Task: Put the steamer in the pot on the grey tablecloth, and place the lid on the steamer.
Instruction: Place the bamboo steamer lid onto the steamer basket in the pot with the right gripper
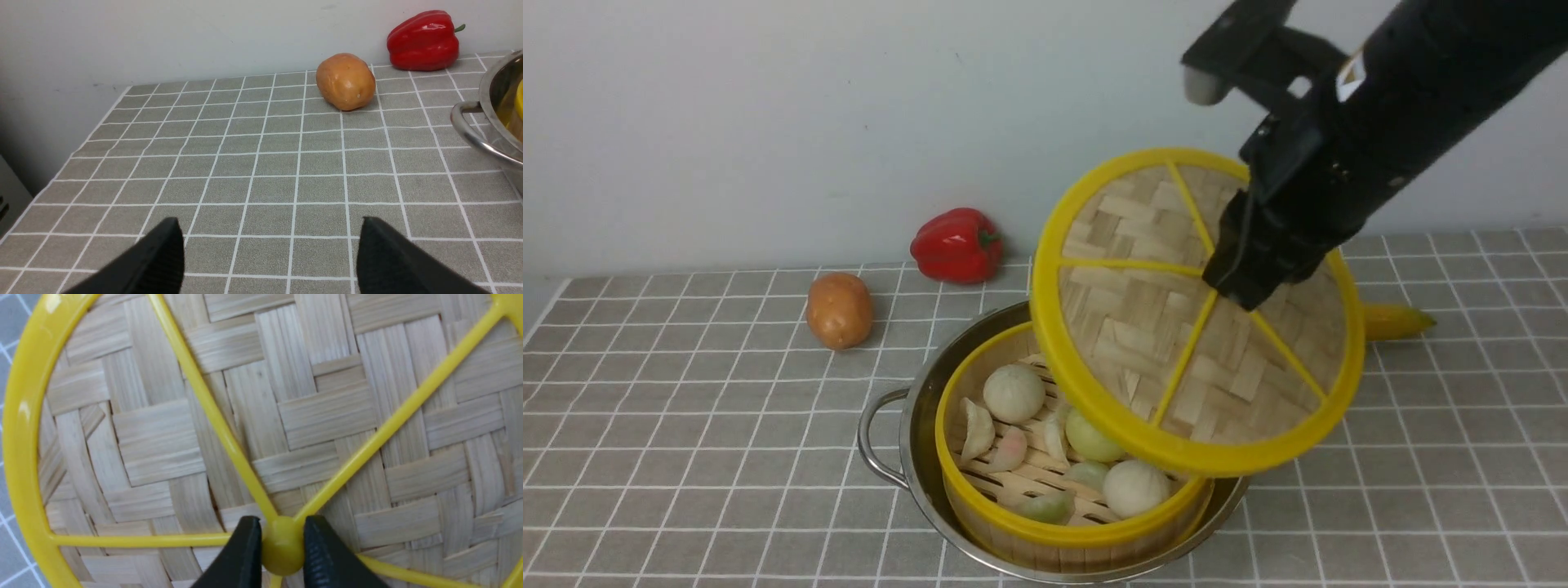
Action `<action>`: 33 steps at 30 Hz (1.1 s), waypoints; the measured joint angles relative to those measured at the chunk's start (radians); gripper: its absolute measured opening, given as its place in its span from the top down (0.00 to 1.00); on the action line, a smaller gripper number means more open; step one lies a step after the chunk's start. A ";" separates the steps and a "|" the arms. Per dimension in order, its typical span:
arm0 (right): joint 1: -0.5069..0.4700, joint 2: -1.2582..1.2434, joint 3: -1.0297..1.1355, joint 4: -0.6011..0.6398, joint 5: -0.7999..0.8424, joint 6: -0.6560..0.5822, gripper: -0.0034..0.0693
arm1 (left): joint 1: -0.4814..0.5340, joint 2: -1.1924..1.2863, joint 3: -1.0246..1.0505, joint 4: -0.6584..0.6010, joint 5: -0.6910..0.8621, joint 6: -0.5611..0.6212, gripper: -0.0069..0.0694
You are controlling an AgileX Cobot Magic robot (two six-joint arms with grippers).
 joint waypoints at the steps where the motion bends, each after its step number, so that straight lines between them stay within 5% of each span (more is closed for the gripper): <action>1: 0.017 0.032 -0.017 -0.003 0.000 -0.023 0.75 | 0.000 0.000 0.000 0.000 0.000 0.000 0.22; 13: 0.081 0.196 -0.111 -0.013 0.001 -0.227 0.75 | 0.000 0.000 0.000 0.000 0.000 0.000 0.22; 33: 0.083 0.260 -0.139 0.068 0.001 -0.399 0.75 | 0.000 0.000 0.000 0.000 0.000 0.000 0.22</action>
